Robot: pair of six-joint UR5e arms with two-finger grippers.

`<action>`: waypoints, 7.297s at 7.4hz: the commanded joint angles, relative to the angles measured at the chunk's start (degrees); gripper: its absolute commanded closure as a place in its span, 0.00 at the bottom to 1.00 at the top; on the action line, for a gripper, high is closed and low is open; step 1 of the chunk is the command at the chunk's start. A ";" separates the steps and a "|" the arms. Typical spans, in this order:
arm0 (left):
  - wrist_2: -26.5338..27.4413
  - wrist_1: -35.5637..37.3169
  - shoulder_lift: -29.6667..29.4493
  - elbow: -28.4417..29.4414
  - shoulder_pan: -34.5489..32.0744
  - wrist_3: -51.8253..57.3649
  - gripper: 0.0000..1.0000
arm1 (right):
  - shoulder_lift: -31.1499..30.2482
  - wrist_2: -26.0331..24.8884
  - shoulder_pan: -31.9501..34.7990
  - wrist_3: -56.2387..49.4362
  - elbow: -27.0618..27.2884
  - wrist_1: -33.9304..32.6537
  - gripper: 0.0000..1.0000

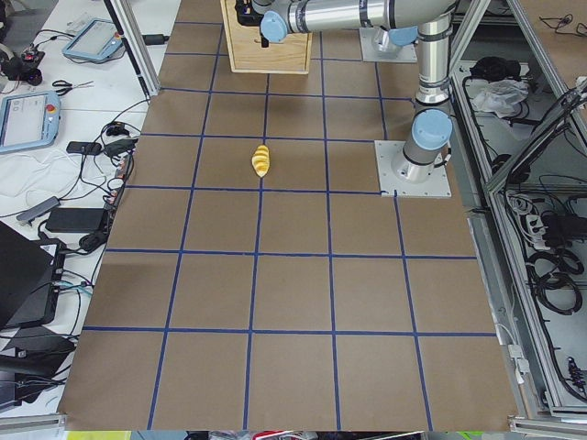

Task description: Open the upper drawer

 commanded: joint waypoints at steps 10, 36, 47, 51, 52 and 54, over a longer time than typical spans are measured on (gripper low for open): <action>1.26 -0.41 1.60 -1.69 1.27 7.43 0.00 | 0.00 0.00 0.00 0.01 0.00 0.00 0.00; 0.38 -0.23 10.74 -12.15 12.51 31.50 0.00 | 0.00 0.00 0.00 -0.08 0.00 0.00 0.00; 0.29 -0.67 14.17 -13.82 17.35 42.06 0.00 | 0.00 0.00 0.00 0.01 0.00 0.00 0.00; 1.17 -13.52 19.70 -7.44 21.91 42.06 0.00 | 0.00 0.00 0.00 0.01 0.00 0.00 0.00; 2.74 -17.77 20.84 -5.58 23.06 42.06 0.00 | 0.00 0.00 -0.09 0.01 0.00 0.00 0.00; 15.87 -26.09 22.87 -0.50 22.89 41.80 0.00 | 0.00 0.00 0.00 -0.08 0.00 0.00 0.00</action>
